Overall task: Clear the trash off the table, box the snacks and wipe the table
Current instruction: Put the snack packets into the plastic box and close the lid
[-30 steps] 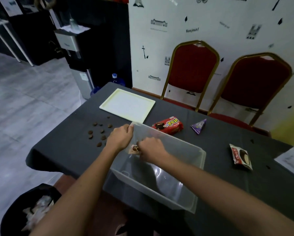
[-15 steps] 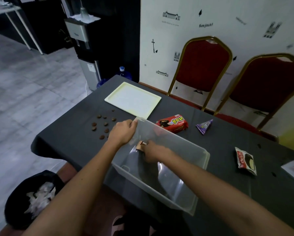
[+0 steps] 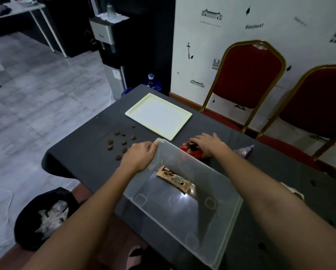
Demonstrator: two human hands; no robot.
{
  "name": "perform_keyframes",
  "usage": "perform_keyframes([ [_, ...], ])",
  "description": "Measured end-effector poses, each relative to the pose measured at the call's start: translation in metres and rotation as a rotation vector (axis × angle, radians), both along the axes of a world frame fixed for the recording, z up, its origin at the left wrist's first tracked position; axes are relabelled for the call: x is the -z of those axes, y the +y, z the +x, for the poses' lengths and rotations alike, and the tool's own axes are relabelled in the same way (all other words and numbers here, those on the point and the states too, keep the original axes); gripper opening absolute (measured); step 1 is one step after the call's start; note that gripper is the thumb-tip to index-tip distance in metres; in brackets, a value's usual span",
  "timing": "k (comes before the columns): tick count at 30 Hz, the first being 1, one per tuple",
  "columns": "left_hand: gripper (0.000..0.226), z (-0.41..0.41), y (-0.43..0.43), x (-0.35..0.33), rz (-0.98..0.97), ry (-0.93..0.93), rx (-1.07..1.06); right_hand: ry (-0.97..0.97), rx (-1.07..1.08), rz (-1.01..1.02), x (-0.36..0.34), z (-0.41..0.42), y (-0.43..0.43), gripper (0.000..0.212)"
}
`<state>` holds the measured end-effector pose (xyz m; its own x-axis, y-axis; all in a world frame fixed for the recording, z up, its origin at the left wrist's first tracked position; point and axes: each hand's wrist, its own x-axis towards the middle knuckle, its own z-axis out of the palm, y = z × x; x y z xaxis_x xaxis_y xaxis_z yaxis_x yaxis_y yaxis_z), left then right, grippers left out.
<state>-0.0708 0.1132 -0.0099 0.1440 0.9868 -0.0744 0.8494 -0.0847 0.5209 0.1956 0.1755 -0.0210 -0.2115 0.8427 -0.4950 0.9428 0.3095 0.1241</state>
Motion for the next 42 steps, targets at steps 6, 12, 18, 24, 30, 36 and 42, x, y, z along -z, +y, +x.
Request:
perform_keyframes([
  [6, 0.050, 0.002, -0.003, -0.006, 0.014, -0.007, 0.011, 0.009, 0.035, 0.148, -0.001, -0.005, -0.004, 0.073],
  [12, 0.052, -0.001, -0.001, -0.004, -0.016, -0.076, 0.018, 0.665, 0.389, 0.197, -0.115, -0.007, -0.029, 0.073],
  [18, 0.056, 0.000, -0.001, -0.008, -0.042, -0.126, 0.047, 0.465, 0.280, -0.470, -0.183, -0.044, -0.101, 0.049],
  [24, 0.056, -0.001, -0.003, -0.010, -0.049, -0.135, 0.037, 0.186, 0.202, -0.147, -0.065, -0.113, -0.145, 0.059],
  [30, 0.056, -0.001, -0.005, -0.011, -0.036, -0.130, 0.032, 0.232, 0.217, 0.096, -0.012, -0.140, -0.155, 0.071],
  [36, 0.052, 0.000, -0.004, -0.011, -0.043, -0.136, 0.030, 0.113, -0.204, -0.085, 0.020, -0.115, -0.178, 0.072],
  [42, 0.053, 0.000, -0.004, -0.011, -0.026, -0.115, 0.013, 0.254, -0.116, -0.190, -0.029, -0.108, -0.147, 0.055],
])
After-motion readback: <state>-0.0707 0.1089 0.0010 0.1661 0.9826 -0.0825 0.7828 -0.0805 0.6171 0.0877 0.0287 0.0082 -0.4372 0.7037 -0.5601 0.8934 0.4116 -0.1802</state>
